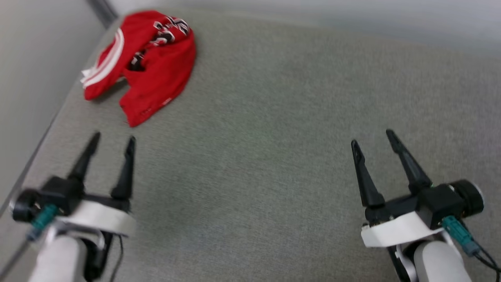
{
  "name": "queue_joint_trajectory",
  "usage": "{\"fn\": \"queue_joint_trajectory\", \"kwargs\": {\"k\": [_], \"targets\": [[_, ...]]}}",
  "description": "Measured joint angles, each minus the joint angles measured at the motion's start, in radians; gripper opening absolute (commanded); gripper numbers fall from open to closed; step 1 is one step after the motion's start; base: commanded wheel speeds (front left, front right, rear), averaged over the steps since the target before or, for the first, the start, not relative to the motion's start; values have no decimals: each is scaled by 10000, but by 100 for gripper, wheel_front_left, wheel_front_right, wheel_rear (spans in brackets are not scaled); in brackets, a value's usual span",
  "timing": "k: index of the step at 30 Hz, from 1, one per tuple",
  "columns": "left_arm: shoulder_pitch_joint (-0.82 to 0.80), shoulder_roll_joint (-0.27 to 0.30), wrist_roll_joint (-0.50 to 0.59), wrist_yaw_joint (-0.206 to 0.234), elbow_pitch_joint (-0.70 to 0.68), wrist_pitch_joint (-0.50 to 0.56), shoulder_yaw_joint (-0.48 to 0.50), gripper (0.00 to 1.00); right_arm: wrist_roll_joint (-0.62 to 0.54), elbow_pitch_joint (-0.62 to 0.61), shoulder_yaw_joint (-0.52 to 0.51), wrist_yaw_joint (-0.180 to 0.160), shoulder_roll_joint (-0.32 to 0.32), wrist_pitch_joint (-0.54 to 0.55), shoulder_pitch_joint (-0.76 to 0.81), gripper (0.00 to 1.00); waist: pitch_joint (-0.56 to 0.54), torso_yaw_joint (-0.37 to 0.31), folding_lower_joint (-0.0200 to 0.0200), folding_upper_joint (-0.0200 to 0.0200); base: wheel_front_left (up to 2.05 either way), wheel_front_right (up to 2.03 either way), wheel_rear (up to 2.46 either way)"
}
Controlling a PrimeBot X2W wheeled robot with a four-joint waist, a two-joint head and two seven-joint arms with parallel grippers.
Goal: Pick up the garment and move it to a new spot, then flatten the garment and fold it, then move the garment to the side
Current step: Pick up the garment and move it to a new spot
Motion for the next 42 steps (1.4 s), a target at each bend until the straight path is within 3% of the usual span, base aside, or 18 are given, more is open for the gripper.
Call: {"fn": "queue_joint_trajectory", "kwargs": {"k": [4,9,14,18,25,32,34,35,36,42], "targets": [[-1652,1496,-1005,-8,880,125,-426,100,-203,-334,-267,2,2,-2,-519,100,946,-399,0,0,0,0,0],[-3779,3716,-2980,-10,1781,1406,-1444,100,-251,-608,-401,2,-6,0,-802,100,2008,-988,1,0,0,0,0],[-5739,5877,-5432,-10,1864,3430,-2266,100,-146,-920,-579,0,-13,0,-1139,100,2964,-1557,1,0,0,0,0],[-6711,7327,-6782,-10,2483,6017,-2888,100,-67,-1045,-529,0,-10,0,-1368,100,3660,-1992,2,0,0,0,0],[-8381,7779,-9699,-8,3806,9524,-2754,100,102,-1423,-447,8,27,-46,-1582,100,4653,-2848,0,0,0,0,0],[-8970,7741,-9946,-8,4569,10226,-2857,100,669,-1666,-380,13,61,-90,-1728,100,5120,-3291,-1,0,0,0,0],[-9037,7657,-10092,-8,4805,10393,-2890,45,468,-1701,-284,12,65,-90,-1776,100,5192,-3421,-1,0,0,0,0],[-9065,7647,-10107,-8,4874,10439,-2920,7,399,-1710,-249,13,71,-90,-1790,100,5217,-3476,-1,0,0,0,0],[-9074,7655,-10101,-8,4957,10445,-2957,0,424,-1728,-253,13,75,-90,-1792,100,5243,-3519,-2,0,0,0,0],[-8932,7520,-10100,8,5164,10287,-3279,0,560,-1603,-276,12,69,-82,-1808,100,5104,-3583,-2,0,0,0,0]]}}
